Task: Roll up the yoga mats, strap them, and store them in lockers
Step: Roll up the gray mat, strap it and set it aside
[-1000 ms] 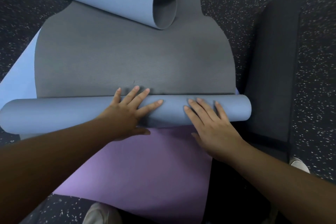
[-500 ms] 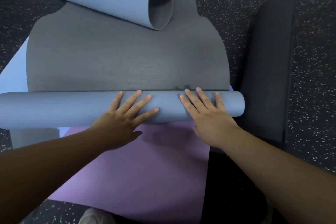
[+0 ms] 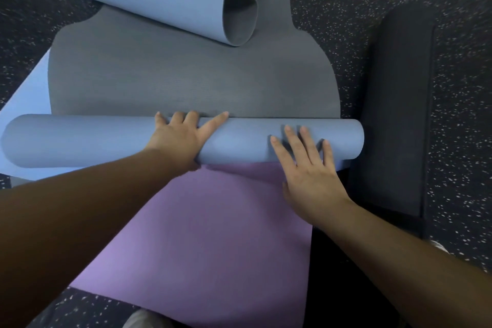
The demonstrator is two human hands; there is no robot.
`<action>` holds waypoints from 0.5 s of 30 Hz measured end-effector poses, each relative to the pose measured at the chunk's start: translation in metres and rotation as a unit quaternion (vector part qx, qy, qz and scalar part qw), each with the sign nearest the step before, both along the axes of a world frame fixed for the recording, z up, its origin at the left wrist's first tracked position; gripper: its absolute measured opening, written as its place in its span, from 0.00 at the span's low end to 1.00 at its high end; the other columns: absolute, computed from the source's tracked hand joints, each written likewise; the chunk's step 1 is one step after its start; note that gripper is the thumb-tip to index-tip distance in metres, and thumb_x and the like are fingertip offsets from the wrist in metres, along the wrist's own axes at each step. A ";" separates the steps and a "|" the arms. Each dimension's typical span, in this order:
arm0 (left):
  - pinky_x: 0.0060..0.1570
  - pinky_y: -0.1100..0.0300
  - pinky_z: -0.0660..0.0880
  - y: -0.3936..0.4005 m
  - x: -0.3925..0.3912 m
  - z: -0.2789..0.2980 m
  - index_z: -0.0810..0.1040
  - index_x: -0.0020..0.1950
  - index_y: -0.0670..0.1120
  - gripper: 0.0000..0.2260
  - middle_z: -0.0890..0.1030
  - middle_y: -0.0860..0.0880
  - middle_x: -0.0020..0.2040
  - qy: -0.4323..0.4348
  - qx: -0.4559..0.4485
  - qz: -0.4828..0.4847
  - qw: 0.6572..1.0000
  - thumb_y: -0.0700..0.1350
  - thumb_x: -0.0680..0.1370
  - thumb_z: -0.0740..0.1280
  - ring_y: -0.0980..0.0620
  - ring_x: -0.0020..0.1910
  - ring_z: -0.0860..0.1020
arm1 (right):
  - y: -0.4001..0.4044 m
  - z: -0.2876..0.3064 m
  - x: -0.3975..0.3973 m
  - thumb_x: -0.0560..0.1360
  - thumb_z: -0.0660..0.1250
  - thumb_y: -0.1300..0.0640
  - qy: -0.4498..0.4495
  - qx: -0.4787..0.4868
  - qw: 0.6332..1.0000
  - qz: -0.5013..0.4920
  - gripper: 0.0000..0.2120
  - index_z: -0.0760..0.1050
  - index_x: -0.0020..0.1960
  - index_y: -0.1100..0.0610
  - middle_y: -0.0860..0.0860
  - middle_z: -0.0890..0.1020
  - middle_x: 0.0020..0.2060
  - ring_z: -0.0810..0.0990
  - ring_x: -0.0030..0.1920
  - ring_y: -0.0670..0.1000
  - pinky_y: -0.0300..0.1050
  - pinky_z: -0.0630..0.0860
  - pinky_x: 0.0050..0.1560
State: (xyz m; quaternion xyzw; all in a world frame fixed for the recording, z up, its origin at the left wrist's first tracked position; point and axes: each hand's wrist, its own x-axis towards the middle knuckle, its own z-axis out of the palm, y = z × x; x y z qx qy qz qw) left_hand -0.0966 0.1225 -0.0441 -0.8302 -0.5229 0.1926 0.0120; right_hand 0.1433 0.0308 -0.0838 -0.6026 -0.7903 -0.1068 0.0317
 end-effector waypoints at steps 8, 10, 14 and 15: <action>0.49 0.52 0.71 -0.001 -0.014 0.030 0.52 0.76 0.61 0.38 0.75 0.48 0.56 -0.150 0.056 -0.015 0.987 0.54 0.72 0.69 0.42 0.53 0.76 | 0.014 0.032 -0.003 0.59 0.75 0.63 0.008 0.070 0.998 0.009 0.46 0.59 0.73 0.57 0.61 0.66 0.70 0.60 0.70 0.64 0.72 0.58 0.64; 0.43 0.53 0.72 -0.006 -0.019 0.045 0.57 0.75 0.62 0.37 0.78 0.48 0.51 -0.172 0.079 -0.028 0.982 0.50 0.69 0.70 0.41 0.49 0.77 | 0.014 0.046 -0.005 0.59 0.75 0.62 -0.003 0.082 0.997 0.012 0.45 0.59 0.73 0.57 0.61 0.68 0.69 0.62 0.69 0.64 0.72 0.60 0.64; 0.30 0.56 0.72 -0.015 -0.032 0.089 0.64 0.68 0.58 0.39 0.80 0.48 0.39 -0.204 0.131 -0.065 0.968 0.42 0.60 0.75 0.40 0.33 0.78 | 0.010 0.090 -0.009 0.56 0.79 0.60 -0.028 0.086 0.996 0.026 0.51 0.58 0.74 0.56 0.60 0.65 0.70 0.64 0.70 0.63 0.69 0.60 0.66; 0.29 0.57 0.72 -0.015 -0.034 0.102 0.65 0.67 0.58 0.40 0.80 0.48 0.38 -0.211 0.150 -0.070 0.963 0.41 0.58 0.76 0.40 0.31 0.78 | 0.009 0.103 -0.010 0.56 0.79 0.60 -0.027 0.088 0.995 0.028 0.52 0.57 0.74 0.56 0.59 0.64 0.70 0.64 0.70 0.63 0.69 0.60 0.67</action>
